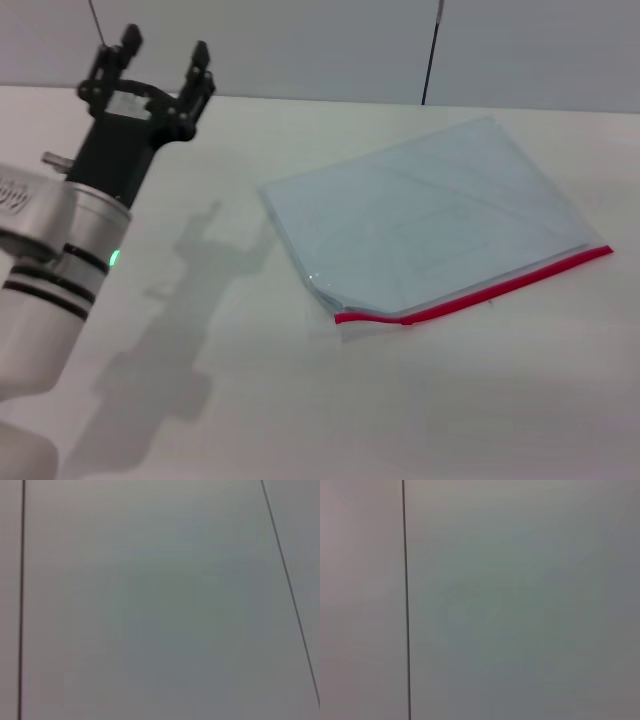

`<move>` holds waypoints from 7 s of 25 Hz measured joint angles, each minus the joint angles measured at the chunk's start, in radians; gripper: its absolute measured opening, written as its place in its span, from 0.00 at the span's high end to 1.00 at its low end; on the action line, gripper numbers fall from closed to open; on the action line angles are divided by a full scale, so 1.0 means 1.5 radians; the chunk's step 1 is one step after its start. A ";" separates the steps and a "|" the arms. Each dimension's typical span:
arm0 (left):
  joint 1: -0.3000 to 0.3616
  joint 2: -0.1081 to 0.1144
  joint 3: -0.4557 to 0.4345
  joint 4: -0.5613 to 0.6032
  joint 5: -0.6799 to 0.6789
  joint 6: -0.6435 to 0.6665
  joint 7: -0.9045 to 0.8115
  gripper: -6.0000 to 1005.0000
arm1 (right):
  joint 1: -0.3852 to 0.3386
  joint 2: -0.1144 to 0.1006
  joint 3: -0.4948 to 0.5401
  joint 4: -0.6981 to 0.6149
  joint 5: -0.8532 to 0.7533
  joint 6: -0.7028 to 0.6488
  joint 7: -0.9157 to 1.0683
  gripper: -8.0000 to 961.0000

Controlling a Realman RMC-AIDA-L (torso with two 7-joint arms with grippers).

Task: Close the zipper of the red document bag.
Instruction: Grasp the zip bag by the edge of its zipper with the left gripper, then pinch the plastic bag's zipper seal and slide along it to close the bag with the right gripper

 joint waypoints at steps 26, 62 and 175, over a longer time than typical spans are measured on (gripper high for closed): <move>-0.006 0.213 -0.080 0.678 0.228 1.113 0.077 0.26 | -0.005 -0.001 0.000 -0.001 0.001 -0.006 0.000 0.11; 0.050 0.009 -0.163 0.629 0.425 1.281 0.399 0.26 | -0.006 -0.001 0.000 -0.004 0.002 -0.003 0.002 0.11; 0.119 0.014 -0.097 0.504 0.244 0.807 0.555 0.95 | 0.154 0.003 -0.405 -0.240 -0.313 -0.119 -0.106 0.39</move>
